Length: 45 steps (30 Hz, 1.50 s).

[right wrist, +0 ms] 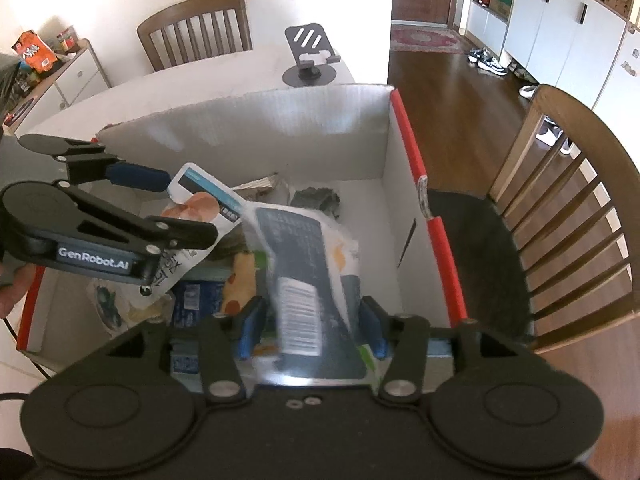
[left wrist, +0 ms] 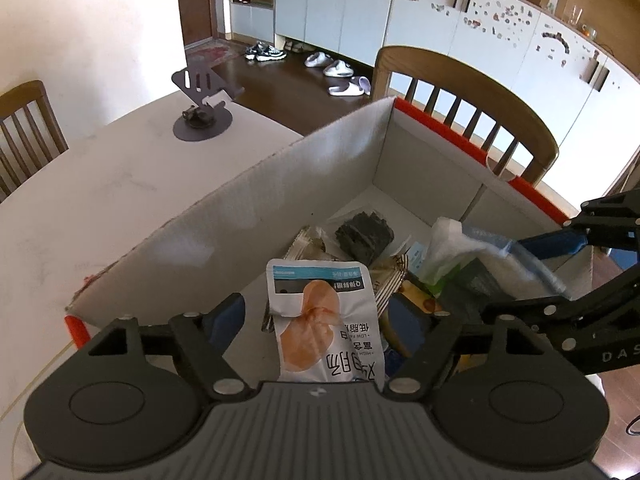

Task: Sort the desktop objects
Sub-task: 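Lower both items into the box and open the right tool while the left tool releases its packet, then withdraw both tools upward from the filled red box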

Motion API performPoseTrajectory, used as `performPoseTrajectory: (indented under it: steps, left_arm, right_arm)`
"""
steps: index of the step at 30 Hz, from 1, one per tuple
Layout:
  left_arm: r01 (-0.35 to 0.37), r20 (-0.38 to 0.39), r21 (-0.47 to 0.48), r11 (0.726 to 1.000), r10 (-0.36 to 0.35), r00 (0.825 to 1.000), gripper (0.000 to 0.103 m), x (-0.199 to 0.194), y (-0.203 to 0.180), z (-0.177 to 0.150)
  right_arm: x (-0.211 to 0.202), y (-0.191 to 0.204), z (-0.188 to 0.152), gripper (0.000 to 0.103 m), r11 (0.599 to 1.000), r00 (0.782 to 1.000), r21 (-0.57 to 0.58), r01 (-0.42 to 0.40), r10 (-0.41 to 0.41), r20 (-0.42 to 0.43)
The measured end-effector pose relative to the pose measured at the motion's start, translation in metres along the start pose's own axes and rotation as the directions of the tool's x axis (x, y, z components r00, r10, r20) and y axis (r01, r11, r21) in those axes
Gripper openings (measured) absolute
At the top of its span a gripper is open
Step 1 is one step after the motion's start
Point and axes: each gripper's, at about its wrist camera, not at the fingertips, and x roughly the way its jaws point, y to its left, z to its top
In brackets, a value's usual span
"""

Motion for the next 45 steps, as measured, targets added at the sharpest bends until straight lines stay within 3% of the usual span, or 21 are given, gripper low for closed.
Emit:
performPoseTrajectory:
  steps: [22, 28, 31, 37, 45]
  left_arm:
    - [0.027, 0.114, -0.100, 0.995, -0.016, 0.993, 0.080, -0.072, 0.001, -0.027]
    - [0.016, 0.122, -0.127, 0.992, 0.000, 0.993, 0.087, -0.088, 0.002, -0.042]
    - [0.007, 0.132, -0.141, 0.990, 0.011, 0.991, 0.103, -0.095, 0.002, -0.050]
    - [-0.010, 0.152, -0.171, 0.985, 0.037, 0.988, 0.103, -0.108, 0.003, -0.061]
    - [-0.046, 0.165, -0.193, 0.980, 0.078, 0.983, 0.103, -0.123, -0.002, -0.073]
  right_arm:
    - [-0.040, 0.014, -0.002, 0.063, 0.999, 0.996, -0.047, -0.024, 0.028, 0.087]
    - [-0.049, 0.022, -0.004, 0.064, 0.998, 0.993, -0.063, -0.032, 0.038, 0.110]
    - [-0.052, 0.026, -0.006, 0.064, 0.997, 0.992, -0.069, -0.038, 0.046, 0.117]
    - [-0.058, 0.030, -0.009, 0.071, 0.996, 0.989, -0.077, -0.050, 0.060, 0.134]
    - [-0.068, 0.034, -0.013, 0.072, 0.996, 0.986, -0.077, -0.054, 0.065, 0.156]
